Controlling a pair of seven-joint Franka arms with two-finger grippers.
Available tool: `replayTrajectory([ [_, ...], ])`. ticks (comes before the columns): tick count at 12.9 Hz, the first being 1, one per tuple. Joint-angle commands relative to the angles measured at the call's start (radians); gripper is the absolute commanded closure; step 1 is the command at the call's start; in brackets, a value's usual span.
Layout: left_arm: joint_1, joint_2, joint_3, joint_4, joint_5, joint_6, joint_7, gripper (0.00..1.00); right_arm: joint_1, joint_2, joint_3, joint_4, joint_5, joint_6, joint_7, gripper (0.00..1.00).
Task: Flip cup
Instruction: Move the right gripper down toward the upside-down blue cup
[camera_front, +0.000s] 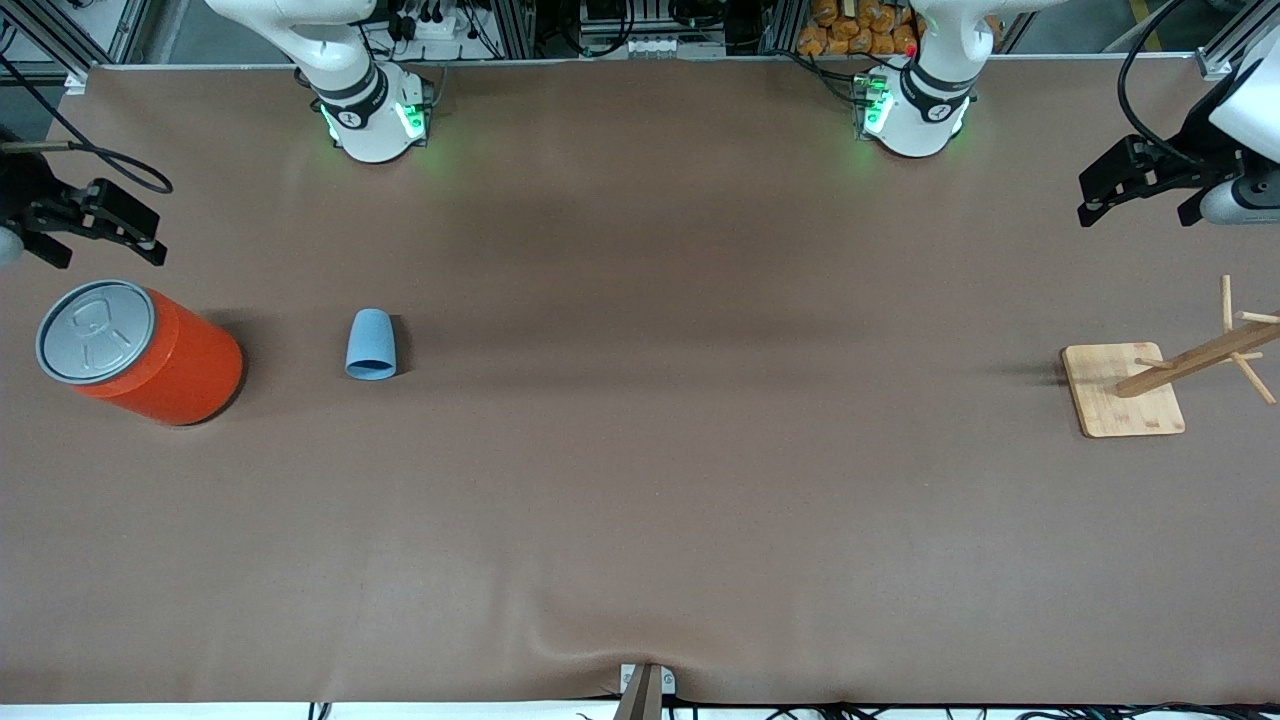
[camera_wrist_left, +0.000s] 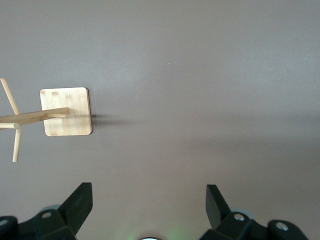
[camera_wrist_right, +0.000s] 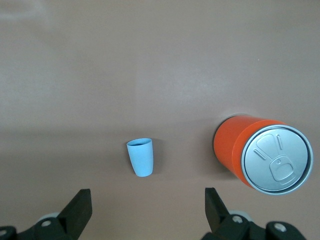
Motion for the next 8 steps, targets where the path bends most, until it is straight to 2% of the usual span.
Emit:
replayTrajectory([
  [1, 0.012, 0.0, -0.004, 0.019, -0.005, -0.019, 0.009, 0.0, -0.02, 0.038, 0.011, 0.026, 0.014, -0.012, -0.021, 0.0],
  [2, 0.013, -0.002, -0.004, 0.012, -0.006, -0.019, 0.007, 0.0, -0.006, 0.094, 0.013, 0.029, 0.002, -0.015, -0.022, 0.0],
  [6, 0.012, 0.001, -0.006, 0.011, -0.016, -0.019, 0.002, 0.0, 0.017, 0.176, 0.016, 0.006, 0.015, -0.08, -0.009, 0.0],
  [8, 0.003, 0.003, -0.015, 0.012, -0.017, -0.013, 0.002, 0.0, 0.018, 0.191, 0.017, -0.103, 0.041, -0.011, -0.001, 0.0],
])
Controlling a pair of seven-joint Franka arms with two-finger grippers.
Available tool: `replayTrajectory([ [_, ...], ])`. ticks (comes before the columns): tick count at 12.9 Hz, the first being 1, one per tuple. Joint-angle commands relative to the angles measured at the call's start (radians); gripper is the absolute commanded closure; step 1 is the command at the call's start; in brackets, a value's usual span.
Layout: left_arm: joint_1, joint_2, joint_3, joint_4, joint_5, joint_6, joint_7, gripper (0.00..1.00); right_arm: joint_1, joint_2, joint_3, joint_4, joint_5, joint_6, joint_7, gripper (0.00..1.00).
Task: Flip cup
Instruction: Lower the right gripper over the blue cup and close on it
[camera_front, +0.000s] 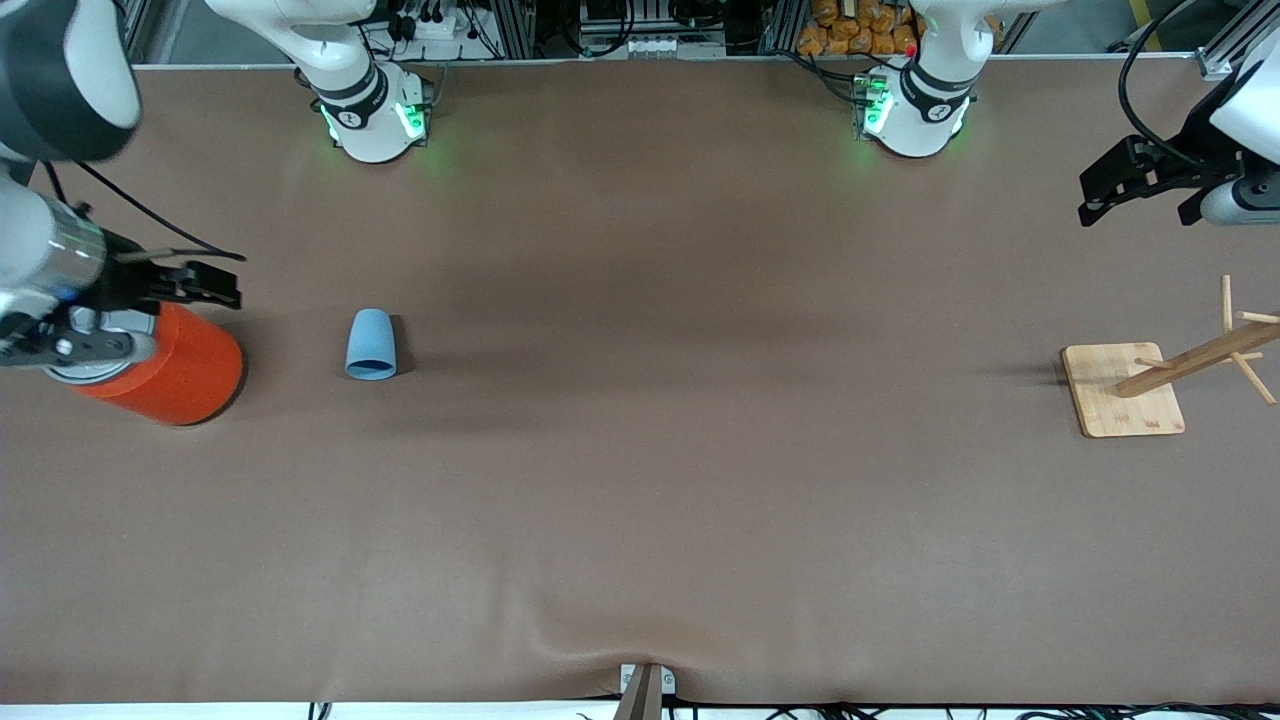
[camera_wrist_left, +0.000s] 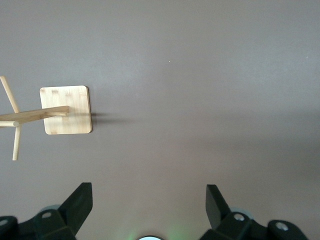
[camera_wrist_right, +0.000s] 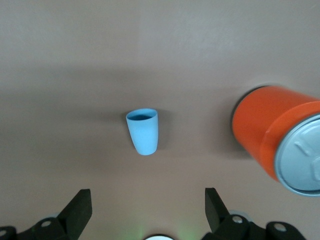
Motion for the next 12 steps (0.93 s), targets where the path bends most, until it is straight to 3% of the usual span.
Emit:
replayTrajectory([
  [1, -0.002, 0.002, -0.013, 0.012, -0.014, -0.008, 0.001, 0.0, -0.009, -0.008, -0.003, -0.168, 0.097, 0.104, 0.009, 0.0],
  [4, -0.019, 0.002, -0.024, 0.011, -0.015, -0.008, 0.002, 0.0, -0.03, -0.033, -0.003, -0.345, 0.127, 0.228, -0.006, 0.0],
  [8, -0.02, 0.011, -0.038, 0.011, -0.014, -0.008, 0.001, 0.0, 0.008, -0.091, 0.001, -0.602, 0.125, 0.504, -0.025, 0.0],
  [12, -0.022, 0.024, -0.052, 0.014, -0.014, 0.001, -0.001, 0.0, 0.011, -0.076, 0.001, -0.736, 0.125, 0.695, -0.106, 0.0],
])
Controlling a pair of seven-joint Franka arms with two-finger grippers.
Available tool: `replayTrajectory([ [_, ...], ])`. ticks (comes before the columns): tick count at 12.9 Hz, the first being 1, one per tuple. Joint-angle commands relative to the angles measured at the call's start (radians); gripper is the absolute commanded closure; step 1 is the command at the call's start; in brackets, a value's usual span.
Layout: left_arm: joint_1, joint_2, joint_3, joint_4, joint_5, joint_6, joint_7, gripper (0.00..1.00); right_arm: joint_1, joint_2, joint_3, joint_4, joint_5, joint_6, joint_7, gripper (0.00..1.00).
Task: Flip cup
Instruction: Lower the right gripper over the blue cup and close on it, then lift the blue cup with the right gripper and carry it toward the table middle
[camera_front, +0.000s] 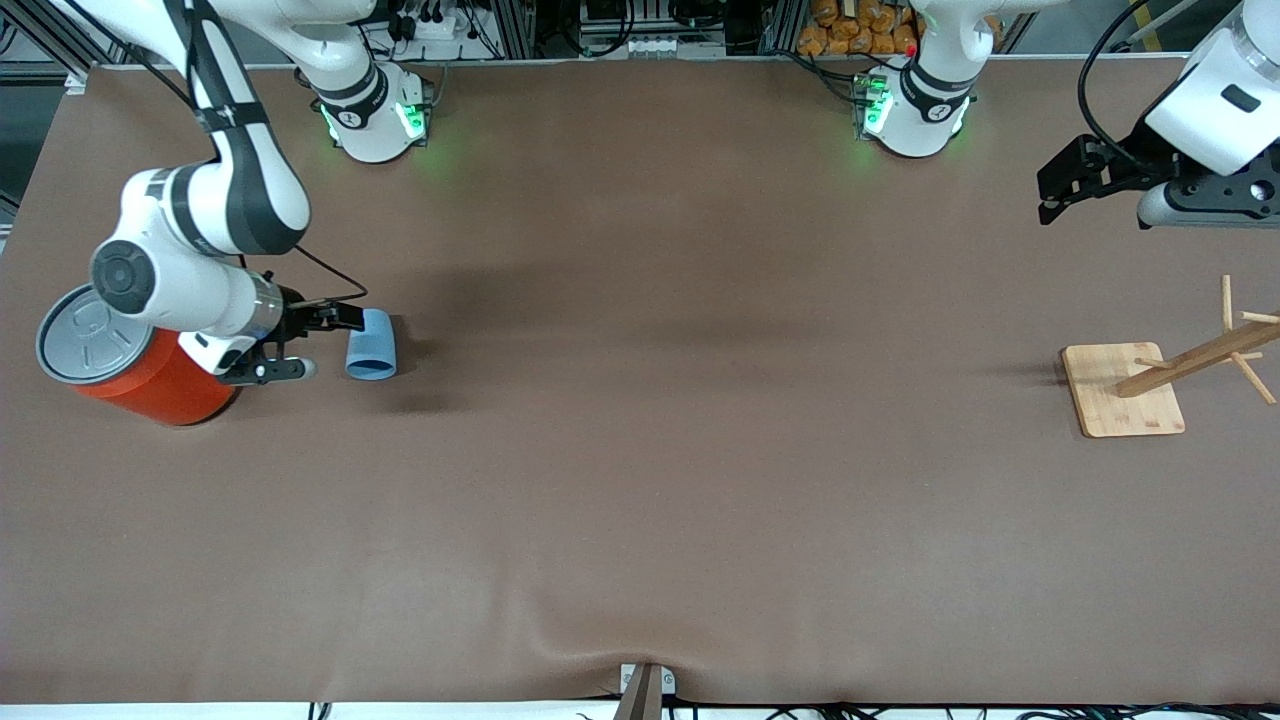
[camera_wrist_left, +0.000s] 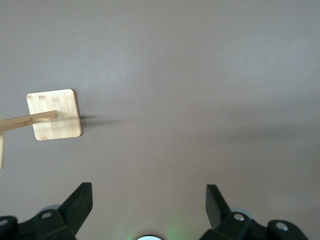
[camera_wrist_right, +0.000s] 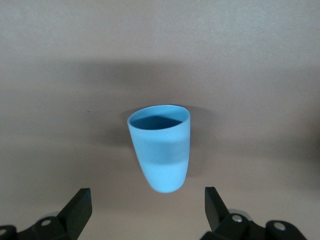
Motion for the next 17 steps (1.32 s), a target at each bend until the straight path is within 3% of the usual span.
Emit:
replayTrajectory([
  [1, -0.002, 0.011, -0.01, 0.015, -0.012, 0.005, -0.001, 0.0, 0.003, -0.041, -0.003, -0.099, 0.016, 0.089, -0.036, 0.0],
  [5, -0.007, 0.018, -0.01, 0.015, -0.01, 0.011, -0.002, 0.0, 0.051, 0.011, -0.003, -0.158, 0.016, 0.236, -0.036, 0.0],
  [12, -0.004, 0.018, -0.01, 0.014, -0.012, 0.024, -0.001, 0.0, 0.054, 0.137, -0.003, -0.157, -0.016, 0.393, -0.064, 0.0],
  [13, -0.004, 0.018, -0.01, 0.014, -0.012, 0.024, -0.002, 0.0, 0.055, 0.149, -0.003, -0.155, -0.016, 0.408, -0.065, 0.18],
  [14, -0.002, 0.018, -0.01, 0.014, -0.012, 0.024, -0.002, 0.0, 0.055, 0.154, -0.003, -0.152, -0.017, 0.406, -0.065, 0.57],
  [15, -0.002, 0.018, -0.01, 0.015, -0.012, 0.024, -0.001, 0.0, 0.054, 0.152, -0.003, -0.142, -0.016, 0.393, -0.065, 0.83],
  [16, -0.002, 0.018, -0.01, 0.015, -0.012, 0.024, -0.001, 0.0, 0.054, 0.154, -0.003, -0.125, -0.016, 0.376, -0.07, 1.0],
  [17, -0.002, 0.018, -0.01, 0.015, -0.012, 0.025, -0.001, 0.0, 0.051, 0.154, -0.003, -0.091, -0.016, 0.344, -0.076, 1.0],
])
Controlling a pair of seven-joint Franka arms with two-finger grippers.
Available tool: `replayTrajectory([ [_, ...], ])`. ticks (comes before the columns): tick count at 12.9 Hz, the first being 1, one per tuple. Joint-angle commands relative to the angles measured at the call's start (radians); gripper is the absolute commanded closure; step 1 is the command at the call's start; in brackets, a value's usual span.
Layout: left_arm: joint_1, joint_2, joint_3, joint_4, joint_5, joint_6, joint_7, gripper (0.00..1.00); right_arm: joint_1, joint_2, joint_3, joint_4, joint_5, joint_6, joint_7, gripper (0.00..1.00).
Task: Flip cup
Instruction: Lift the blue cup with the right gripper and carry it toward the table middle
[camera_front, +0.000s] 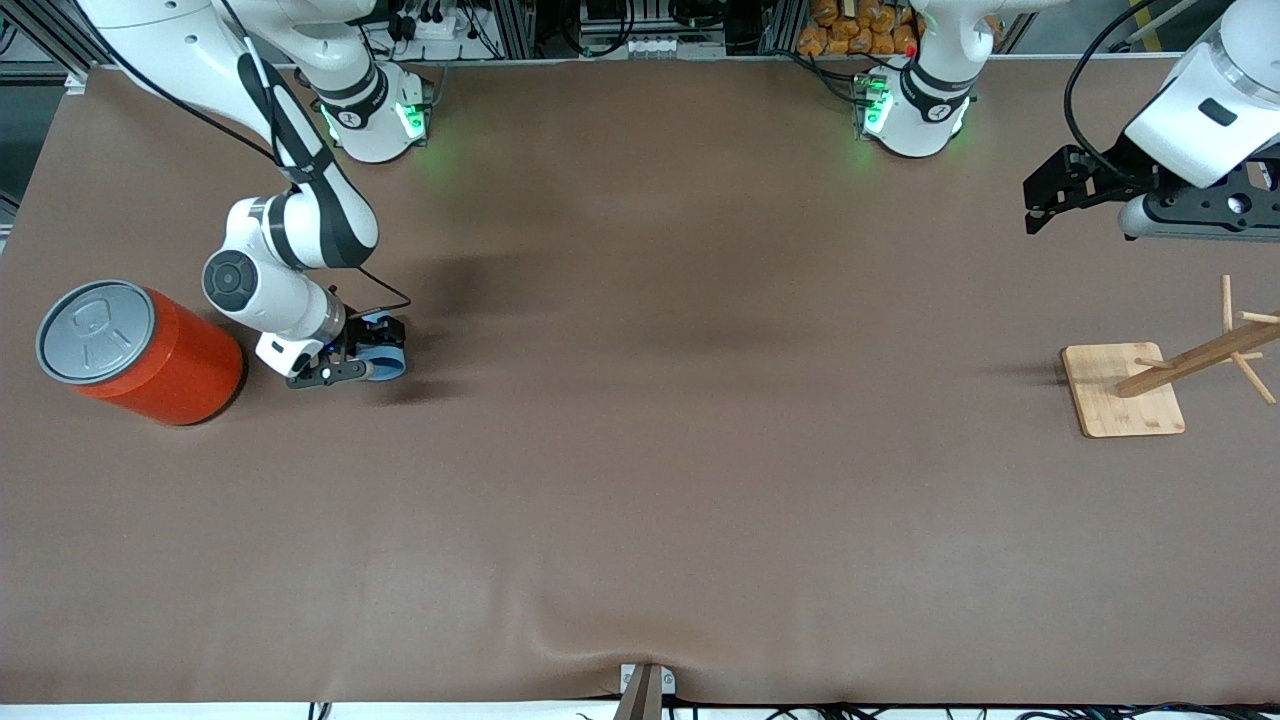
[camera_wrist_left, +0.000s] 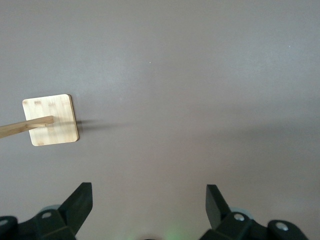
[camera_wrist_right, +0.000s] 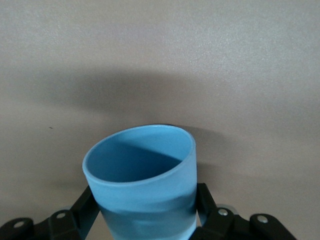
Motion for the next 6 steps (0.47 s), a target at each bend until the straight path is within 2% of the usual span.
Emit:
replayTrajectory([
  [1, 0.002, 0.006, -0.002, 0.015, -0.012, 0.004, -0.001, 0.0, -0.001, 0.013, -0.001, 0.096, -0.01, -0.088, -0.023, 1.0],
  [4, 0.007, 0.006, -0.002, 0.015, -0.012, 0.006, -0.001, 0.0, 0.028, 0.016, 0.001, 0.306, 0.003, -0.349, -0.021, 1.0],
  [6, 0.008, 0.006, -0.002, 0.015, -0.012, 0.004, 0.001, 0.0, 0.08, 0.025, 0.001, 0.406, 0.015, -0.39, -0.018, 1.0],
])
